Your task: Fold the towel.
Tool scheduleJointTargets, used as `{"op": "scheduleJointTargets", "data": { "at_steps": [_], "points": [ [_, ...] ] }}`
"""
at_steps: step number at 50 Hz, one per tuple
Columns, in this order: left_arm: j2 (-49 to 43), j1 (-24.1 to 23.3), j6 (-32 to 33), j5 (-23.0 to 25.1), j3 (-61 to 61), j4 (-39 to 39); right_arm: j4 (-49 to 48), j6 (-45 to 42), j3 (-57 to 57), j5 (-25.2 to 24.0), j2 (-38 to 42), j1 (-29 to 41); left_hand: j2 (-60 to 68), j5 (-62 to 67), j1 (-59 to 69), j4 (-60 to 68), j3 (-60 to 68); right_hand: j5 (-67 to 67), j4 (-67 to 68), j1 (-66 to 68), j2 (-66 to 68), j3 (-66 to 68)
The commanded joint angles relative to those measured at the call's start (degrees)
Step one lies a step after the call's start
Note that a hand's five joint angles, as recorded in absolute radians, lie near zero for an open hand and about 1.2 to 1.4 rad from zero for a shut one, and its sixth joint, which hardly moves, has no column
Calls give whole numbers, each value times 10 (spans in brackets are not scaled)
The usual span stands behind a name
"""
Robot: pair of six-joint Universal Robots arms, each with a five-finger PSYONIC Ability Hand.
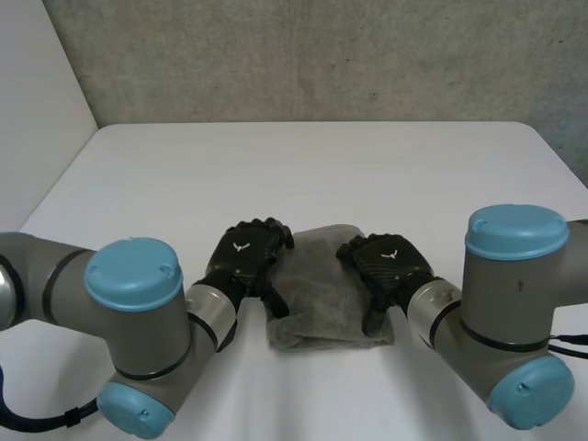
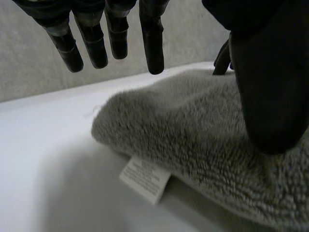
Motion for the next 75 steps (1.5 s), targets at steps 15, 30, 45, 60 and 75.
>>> {"op": "scheduleJointTargets", "data": {
  "at_steps": [15, 30, 45, 60, 75],
  "points": [
    [60, 9, 14, 0, 29, -23, 8, 1, -26, 7, -97, -10, -42, -28, -43, -46, -44, -33, -47, -33, -43, -42],
    [220, 36, 14, -111, 160, -254, 102, 85, -114, 57, -247, -57, -45, -32, -46, -50, -48, -33, -47, -33, -43, -42],
    [222, 43, 14, -156, 171, -282, 132, 84, -118, 76, -253, -66, -45, -32, -46, -50, -48, -33, -47, -33, -43, -42],
    [223, 42, 12, -156, 173, -286, 129, 81, -115, 104, -253, -67, -45, -32, -46, -50, -48, -33, -47, -33, -43, -42],
    [223, 42, 13, -152, 170, -285, 134, 53, -112, 89, -221, -58, -45, -32, -46, -50, -48, -33, -47, -33, -43, -42]
  ]
}}
